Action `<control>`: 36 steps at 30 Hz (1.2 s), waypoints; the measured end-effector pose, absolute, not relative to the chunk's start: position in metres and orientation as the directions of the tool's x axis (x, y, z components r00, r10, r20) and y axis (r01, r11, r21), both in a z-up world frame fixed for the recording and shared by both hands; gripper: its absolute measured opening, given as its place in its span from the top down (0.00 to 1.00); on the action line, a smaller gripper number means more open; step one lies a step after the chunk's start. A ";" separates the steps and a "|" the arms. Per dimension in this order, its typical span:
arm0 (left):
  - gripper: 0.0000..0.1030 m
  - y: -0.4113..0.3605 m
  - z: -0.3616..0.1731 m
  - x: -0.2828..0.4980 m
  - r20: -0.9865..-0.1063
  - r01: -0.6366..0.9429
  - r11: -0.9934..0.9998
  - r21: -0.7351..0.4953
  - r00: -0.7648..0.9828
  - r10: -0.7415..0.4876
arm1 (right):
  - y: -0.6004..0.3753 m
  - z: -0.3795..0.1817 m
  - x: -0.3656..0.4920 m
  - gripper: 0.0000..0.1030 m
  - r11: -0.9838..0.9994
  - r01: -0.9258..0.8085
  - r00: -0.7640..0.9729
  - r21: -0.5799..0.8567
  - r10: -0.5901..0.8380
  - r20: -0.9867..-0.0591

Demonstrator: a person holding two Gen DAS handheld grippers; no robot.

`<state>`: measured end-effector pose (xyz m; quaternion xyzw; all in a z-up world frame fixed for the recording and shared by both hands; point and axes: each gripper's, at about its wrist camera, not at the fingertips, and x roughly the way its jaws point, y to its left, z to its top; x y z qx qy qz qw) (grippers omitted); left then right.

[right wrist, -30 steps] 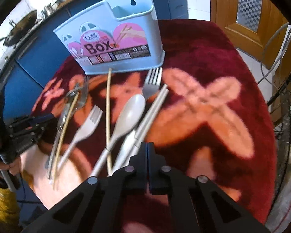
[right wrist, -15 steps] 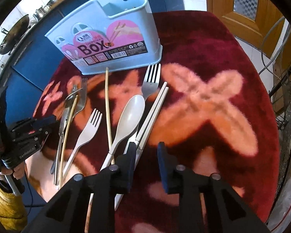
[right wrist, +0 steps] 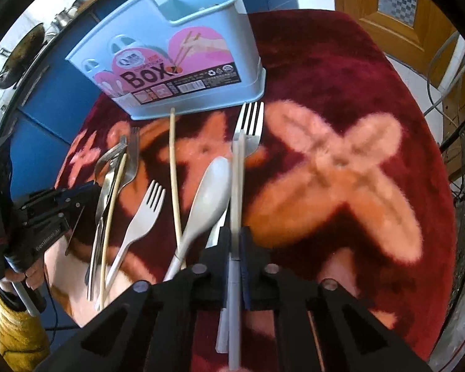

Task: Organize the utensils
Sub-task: 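Close the right gripper on the white plastic knife while the left gripper grasps the metal fork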

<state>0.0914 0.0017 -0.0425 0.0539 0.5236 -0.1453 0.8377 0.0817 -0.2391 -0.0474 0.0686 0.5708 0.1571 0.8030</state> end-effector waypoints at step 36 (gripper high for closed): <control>1.00 0.021 -0.046 0.071 -0.872 0.289 0.943 -0.166 0.404 -0.277 | -0.251 -0.032 0.049 0.92 0.932 -0.271 0.300 0.240 0.319 -0.899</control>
